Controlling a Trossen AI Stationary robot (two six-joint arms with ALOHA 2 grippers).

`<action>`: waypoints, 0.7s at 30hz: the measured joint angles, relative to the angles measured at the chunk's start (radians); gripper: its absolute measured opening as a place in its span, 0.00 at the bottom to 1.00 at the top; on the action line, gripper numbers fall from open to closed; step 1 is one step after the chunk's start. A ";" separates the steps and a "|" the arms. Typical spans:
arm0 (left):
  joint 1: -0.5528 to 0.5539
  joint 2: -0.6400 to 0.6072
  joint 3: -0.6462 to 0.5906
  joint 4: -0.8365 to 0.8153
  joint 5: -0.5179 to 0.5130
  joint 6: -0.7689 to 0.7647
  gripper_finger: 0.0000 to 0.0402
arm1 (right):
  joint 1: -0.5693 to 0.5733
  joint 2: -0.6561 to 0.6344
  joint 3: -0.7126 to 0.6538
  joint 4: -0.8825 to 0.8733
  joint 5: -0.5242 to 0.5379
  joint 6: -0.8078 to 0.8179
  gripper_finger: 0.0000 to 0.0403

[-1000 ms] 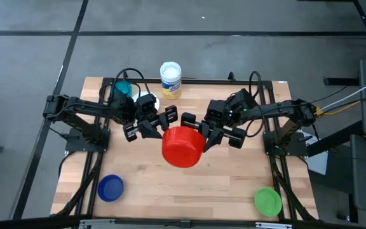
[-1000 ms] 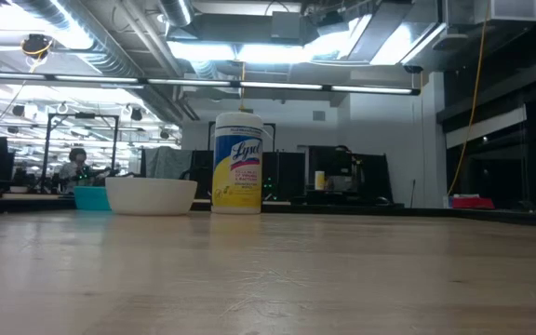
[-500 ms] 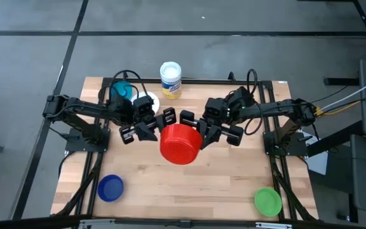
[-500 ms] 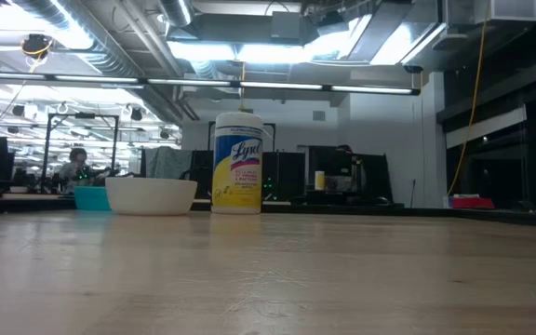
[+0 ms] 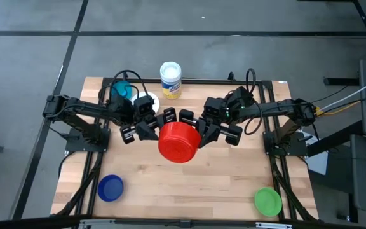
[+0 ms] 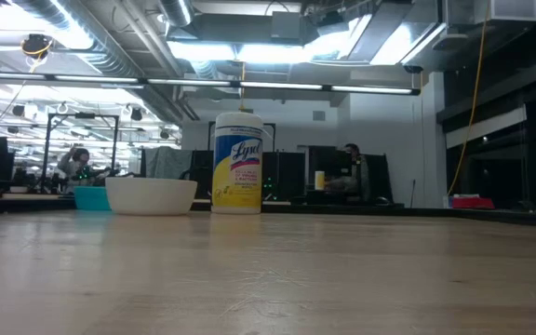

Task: Nest bowls inside each other
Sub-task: Stack the red bowl on top of the white bowl

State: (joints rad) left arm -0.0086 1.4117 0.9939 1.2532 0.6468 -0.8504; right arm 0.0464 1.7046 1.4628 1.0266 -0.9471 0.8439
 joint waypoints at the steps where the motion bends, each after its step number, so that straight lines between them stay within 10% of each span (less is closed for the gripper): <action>1: 0.000 0.000 0.000 0.000 -0.003 0.000 0.31 | 0.000 0.000 0.000 -0.001 0.001 -0.001 0.00; 21: -0.013 -0.031 -0.005 -0.080 0.029 0.131 0.01 | 0.011 -0.002 0.001 -0.011 0.050 0.005 0.00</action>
State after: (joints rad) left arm -0.0213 1.3808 0.9890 1.1727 0.6762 -0.7191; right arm 0.0573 1.7031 1.4639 1.0160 -0.8972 0.8492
